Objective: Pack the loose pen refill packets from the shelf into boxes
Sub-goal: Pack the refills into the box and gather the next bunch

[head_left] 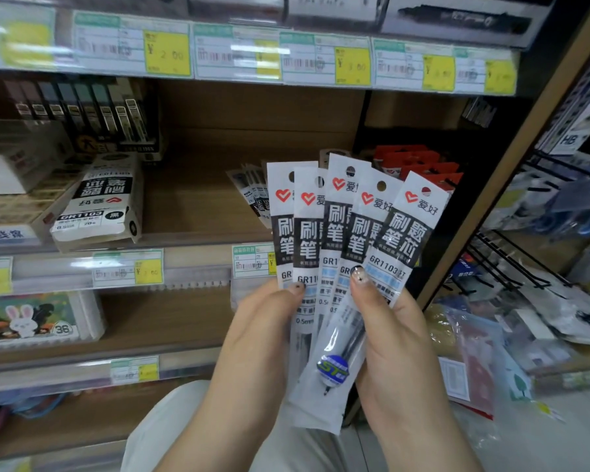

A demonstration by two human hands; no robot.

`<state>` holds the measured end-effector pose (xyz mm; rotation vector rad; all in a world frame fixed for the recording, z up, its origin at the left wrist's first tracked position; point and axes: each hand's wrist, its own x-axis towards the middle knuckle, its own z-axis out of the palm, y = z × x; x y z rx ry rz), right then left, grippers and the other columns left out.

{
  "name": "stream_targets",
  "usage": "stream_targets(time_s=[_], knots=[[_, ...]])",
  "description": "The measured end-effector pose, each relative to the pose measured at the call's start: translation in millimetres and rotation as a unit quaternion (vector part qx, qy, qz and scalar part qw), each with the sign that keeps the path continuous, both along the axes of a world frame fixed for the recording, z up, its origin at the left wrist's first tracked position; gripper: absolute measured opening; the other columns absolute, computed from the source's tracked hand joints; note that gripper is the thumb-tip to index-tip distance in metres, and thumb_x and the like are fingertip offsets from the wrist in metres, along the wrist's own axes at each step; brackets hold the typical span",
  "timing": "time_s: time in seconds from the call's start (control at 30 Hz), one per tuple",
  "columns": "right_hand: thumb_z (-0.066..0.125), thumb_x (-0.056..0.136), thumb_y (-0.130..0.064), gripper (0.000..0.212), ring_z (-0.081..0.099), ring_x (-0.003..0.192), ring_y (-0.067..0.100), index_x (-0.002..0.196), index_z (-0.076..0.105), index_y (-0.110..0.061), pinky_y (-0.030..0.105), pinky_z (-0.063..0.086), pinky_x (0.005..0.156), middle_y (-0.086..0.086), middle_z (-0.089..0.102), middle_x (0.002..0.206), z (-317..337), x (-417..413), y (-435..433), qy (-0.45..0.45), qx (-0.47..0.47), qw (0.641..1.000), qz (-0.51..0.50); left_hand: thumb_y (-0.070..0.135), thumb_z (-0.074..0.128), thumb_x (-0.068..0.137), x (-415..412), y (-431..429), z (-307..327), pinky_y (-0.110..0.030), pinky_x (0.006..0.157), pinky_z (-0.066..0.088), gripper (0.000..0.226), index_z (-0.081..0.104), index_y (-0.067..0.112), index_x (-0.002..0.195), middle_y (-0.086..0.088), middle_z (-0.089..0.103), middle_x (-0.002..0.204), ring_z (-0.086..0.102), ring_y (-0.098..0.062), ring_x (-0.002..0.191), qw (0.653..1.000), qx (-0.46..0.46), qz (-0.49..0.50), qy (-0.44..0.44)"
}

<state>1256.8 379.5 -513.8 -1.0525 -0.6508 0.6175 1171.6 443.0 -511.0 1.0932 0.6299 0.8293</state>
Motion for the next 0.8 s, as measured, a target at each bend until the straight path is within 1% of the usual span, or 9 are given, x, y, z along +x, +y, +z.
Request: stream_targets(time_s=[0.07, 0.13, 0.2, 0.3, 0.43, 0.53, 0.6, 0.67, 0.8], knots=[[0.057, 0.082, -0.031, 0.021, 0.068, 0.102, 0.022, 0.097, 0.072, -0.034, 0.052, 0.048, 0.094, 0.000, 0.073, 0.105, 0.0, -0.6, -0.7, 0.001, 0.004, 1.000, 0.001, 0.021, 0.061, 0.064, 2.0, -0.3, -0.6, -0.032, 0.076, 0.052, 0.021, 0.078, 0.025, 0.075, -0.005, 0.075, 0.092, 0.071, -0.015, 0.087, 0.998, -0.037, 0.012, -0.050], [0.057, 0.082, -0.031, 0.022, 0.067, 0.103, 0.022, 0.098, 0.072, -0.032, 0.051, 0.048, 0.094, 0.001, 0.073, 0.106, 0.0, -1.1, -1.7, 0.004, 0.010, 1.000, 0.004, 0.020, 0.060, 0.064, 1.8, -2.4, -0.3, -0.035, 0.079, 0.050, 0.023, 0.078, 0.022, 0.078, -0.007, 0.075, 0.090, 0.071, -0.019, 0.090, 0.997, -0.037, 0.016, -0.067], [0.056, 0.083, -0.030, 0.022, 0.067, 0.103, 0.022, 0.100, 0.071, -0.032, 0.049, 0.049, 0.093, 0.001, 0.073, 0.107, 0.5, -1.5, -2.5, 0.000, 0.017, 1.000, 0.006, 0.018, 0.060, 0.065, 1.1, -2.2, 2.0, -0.031, 0.075, 0.052, 0.023, 0.078, 0.024, 0.077, -0.004, 0.076, 0.088, 0.071, -0.016, 0.087, 0.997, -0.010, -0.009, -0.081], [0.060, 0.084, -0.031, 0.021, 0.067, 0.104, 0.020, 0.101, 0.071, -0.032, 0.040, 0.052, 0.088, -0.001, 0.073, 0.107, 2.0, -1.9, -3.2, -0.020, 0.027, 0.999, 0.003, 0.023, 0.059, 0.066, -0.4, -2.8, 7.3, -0.026, 0.073, 0.055, 0.028, 0.076, 0.019, 0.088, -0.005, 0.075, 0.092, 0.071, -0.018, 0.089, 0.988, 0.059, -0.097, -0.105], [0.060, 0.078, -0.039, 0.028, 0.066, 0.105, 0.018, 0.103, 0.070, -0.033, 0.034, 0.052, 0.086, -0.003, 0.072, 0.108, 2.6, -2.9, -4.1, -0.030, 0.036, 0.999, -0.003, 0.027, 0.060, 0.063, 0.0, -4.0, 8.0, -0.029, 0.075, 0.056, 0.031, 0.076, 0.018, 0.088, -0.006, 0.075, 0.091, 0.070, -0.021, 0.088, 0.989, 0.071, -0.092, -0.087], [0.059, 0.080, -0.034, 0.027, 0.066, 0.105, 0.020, 0.104, 0.070, -0.030, 0.030, 0.053, 0.083, -0.001, 0.072, 0.109, 2.7, -4.8, -4.4, -0.023, 0.059, 0.998, 0.006, 0.015, 0.060, 0.070, 1.0, -6.1, 8.4, -0.026, 0.070, 0.056, 0.024, 0.076, 0.021, 0.086, -0.004, 0.076, 0.090, 0.071, -0.017, 0.085, 0.990, 0.079, -0.082, -0.081], [0.059, 0.080, -0.033, 0.026, 0.066, 0.107, 0.021, 0.104, 0.070, -0.031, 0.033, 0.053, 0.087, -0.001, 0.072, 0.110, 2.3, -6.3, -4.6, -0.024, 0.059, 0.998, 0.005, 0.012, 0.053, 0.075, 0.7, -6.7, 8.1, -0.024, 0.069, 0.055, 0.028, 0.076, 0.024, 0.085, -0.001, 0.076, 0.090, 0.071, -0.015, 0.085, 0.990, 0.090, -0.074, -0.076], [0.060, 0.080, -0.033, 0.026, 0.065, 0.107, 0.022, 0.104, 0.070, -0.031, 0.037, 0.053, 0.090, 0.000, 0.072, 0.110, 1.9, -7.1, -4.8, -0.021, 0.062, 0.998, 0.004, 0.016, 0.058, 0.072, -0.2, -6.9, 8.4, -0.024, 0.069, 0.055, 0.025, 0.076, 0.025, 0.086, 0.000, 0.076, 0.090, 0.071, -0.015, 0.086, 0.990, 0.102, -0.071, -0.074], [0.059, 0.081, -0.034, 0.025, 0.066, 0.106, 0.019, 0.104, 0.070, -0.033, 0.031, 0.053, 0.085, -0.003, 0.072, 0.109, 3.4, -9.0, -5.1, -0.025, 0.068, 0.997, 0.008, 0.028, 0.061, 0.065, -2.5, -7.9, 8.9, -0.025, 0.068, 0.055, 0.028, 0.076, 0.023, 0.089, -0.002, 0.076, 0.091, 0.071, -0.017, 0.086, 0.989, 0.089, -0.077, -0.086]])
